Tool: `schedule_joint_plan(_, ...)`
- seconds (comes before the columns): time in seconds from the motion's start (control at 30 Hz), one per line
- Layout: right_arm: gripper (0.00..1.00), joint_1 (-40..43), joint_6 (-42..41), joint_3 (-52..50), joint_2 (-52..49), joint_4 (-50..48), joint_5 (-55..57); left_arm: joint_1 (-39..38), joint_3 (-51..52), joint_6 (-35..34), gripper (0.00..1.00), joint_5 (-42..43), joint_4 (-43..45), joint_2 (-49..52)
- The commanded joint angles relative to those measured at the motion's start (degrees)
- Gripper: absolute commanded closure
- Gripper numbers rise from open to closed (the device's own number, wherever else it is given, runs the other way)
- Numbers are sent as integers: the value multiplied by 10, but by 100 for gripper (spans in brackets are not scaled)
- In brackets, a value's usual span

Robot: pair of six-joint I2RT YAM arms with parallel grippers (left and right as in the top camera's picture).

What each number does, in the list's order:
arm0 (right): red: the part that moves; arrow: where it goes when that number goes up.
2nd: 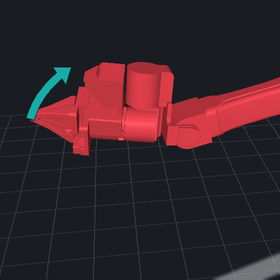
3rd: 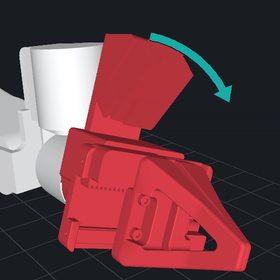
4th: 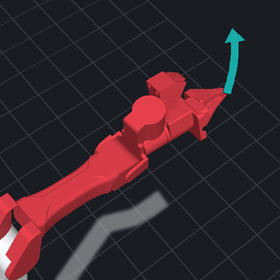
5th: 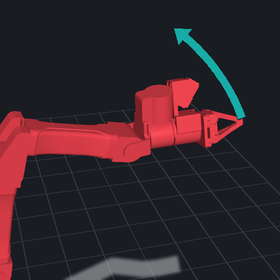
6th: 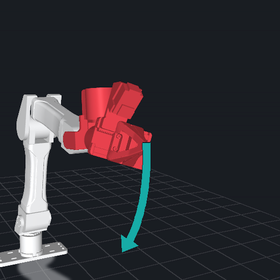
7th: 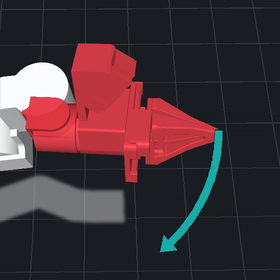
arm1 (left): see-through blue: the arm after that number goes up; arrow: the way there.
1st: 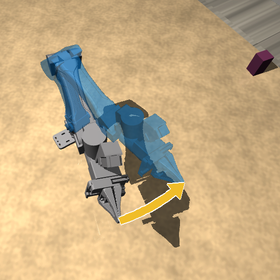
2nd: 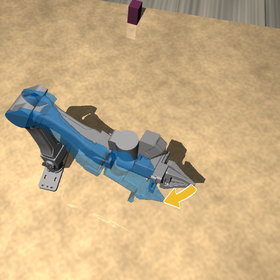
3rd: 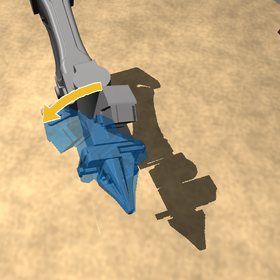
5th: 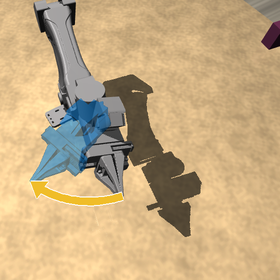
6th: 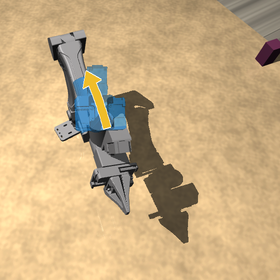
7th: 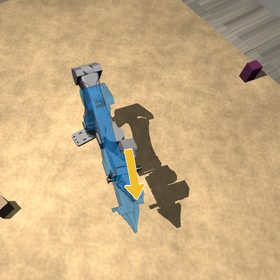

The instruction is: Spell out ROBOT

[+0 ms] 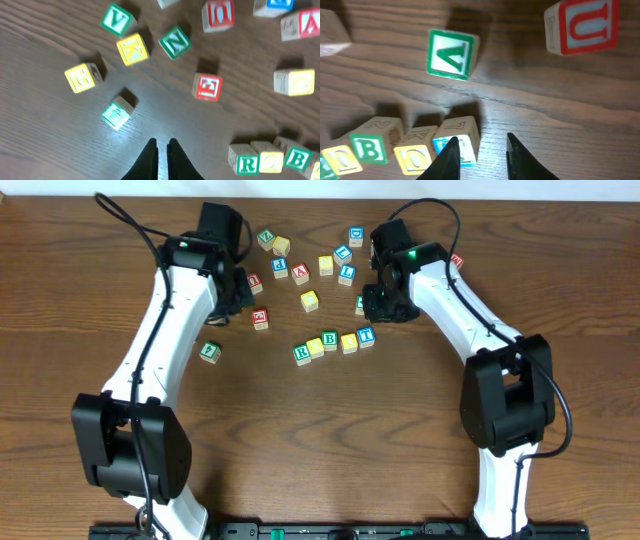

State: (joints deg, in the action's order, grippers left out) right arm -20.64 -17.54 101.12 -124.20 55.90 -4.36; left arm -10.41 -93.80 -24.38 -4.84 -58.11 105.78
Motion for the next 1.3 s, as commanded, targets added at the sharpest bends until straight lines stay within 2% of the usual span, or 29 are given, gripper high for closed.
schedule_joint_plan(0.0,80,1,-1,-7,-32,5,8,-13,14,-10,92,6,2,10)
schedule_joint_plan(0.13,86,1,16,-7,-49,5,8,-13,15,-10,92,6,12,10)
schedule_joint_plan(0.4,90,-4,44,-7,-62,9,-25,-13,15,-10,92,6,29,10)
schedule_joint_plan(1.07,89,-34,43,-6,-62,-2,-52,-13,15,38,92,8,27,10)
schedule_joint_plan(1.27,86,-23,53,45,-53,12,-53,-12,15,53,92,7,40,10)
